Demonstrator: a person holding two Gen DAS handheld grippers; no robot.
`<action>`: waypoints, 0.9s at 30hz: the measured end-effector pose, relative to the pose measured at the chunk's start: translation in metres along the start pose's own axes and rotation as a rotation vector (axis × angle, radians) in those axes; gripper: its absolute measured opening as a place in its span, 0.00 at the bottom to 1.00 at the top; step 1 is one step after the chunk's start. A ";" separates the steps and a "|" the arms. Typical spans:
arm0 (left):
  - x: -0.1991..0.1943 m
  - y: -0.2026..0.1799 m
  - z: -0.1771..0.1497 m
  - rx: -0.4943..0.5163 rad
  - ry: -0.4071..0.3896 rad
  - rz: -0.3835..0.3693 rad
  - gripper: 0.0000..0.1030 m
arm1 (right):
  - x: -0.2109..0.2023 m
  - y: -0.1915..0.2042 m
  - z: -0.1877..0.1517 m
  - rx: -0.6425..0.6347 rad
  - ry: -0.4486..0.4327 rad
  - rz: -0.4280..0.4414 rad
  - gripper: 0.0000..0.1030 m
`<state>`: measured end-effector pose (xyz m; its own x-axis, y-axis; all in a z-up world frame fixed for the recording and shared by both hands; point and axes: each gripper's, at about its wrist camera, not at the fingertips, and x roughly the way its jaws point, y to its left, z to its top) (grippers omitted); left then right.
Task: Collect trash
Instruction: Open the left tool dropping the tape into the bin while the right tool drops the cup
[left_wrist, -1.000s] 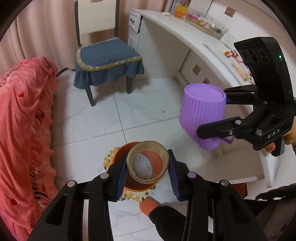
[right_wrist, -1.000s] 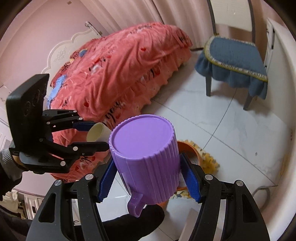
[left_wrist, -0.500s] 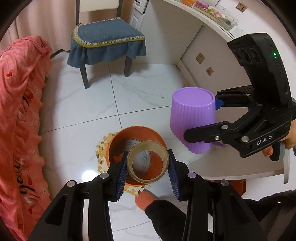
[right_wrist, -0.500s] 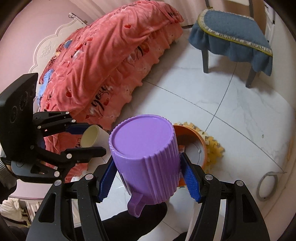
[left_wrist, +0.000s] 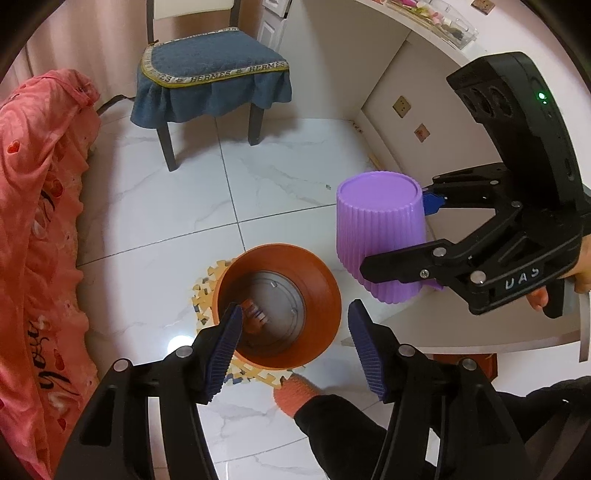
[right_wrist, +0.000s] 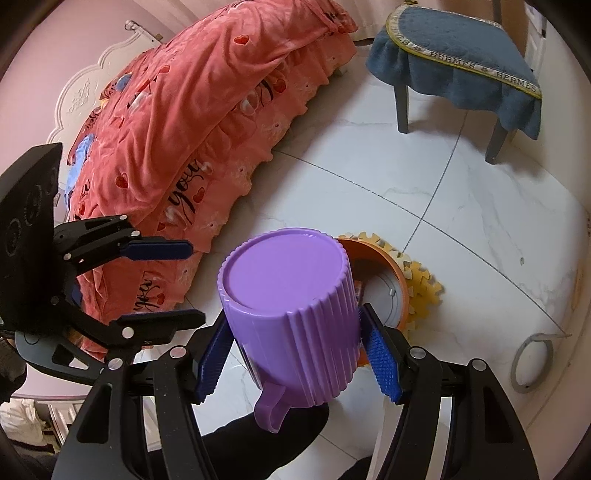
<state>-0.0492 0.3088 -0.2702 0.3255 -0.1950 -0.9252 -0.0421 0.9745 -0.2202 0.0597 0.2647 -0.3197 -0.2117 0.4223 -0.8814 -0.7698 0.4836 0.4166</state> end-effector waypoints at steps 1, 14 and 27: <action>0.000 0.001 0.000 -0.004 0.002 0.001 0.59 | 0.001 0.001 0.001 0.000 0.001 -0.002 0.66; 0.001 0.003 0.000 -0.008 0.023 0.015 0.59 | 0.000 0.003 0.000 -0.004 0.004 -0.021 0.75; -0.032 -0.012 0.013 0.023 -0.021 0.046 0.70 | -0.060 0.016 -0.003 -0.029 -0.053 -0.017 0.79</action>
<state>-0.0467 0.3048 -0.2343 0.3430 -0.1479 -0.9276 -0.0361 0.9847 -0.1703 0.0579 0.2447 -0.2607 -0.1666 0.4547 -0.8749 -0.7903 0.4691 0.3943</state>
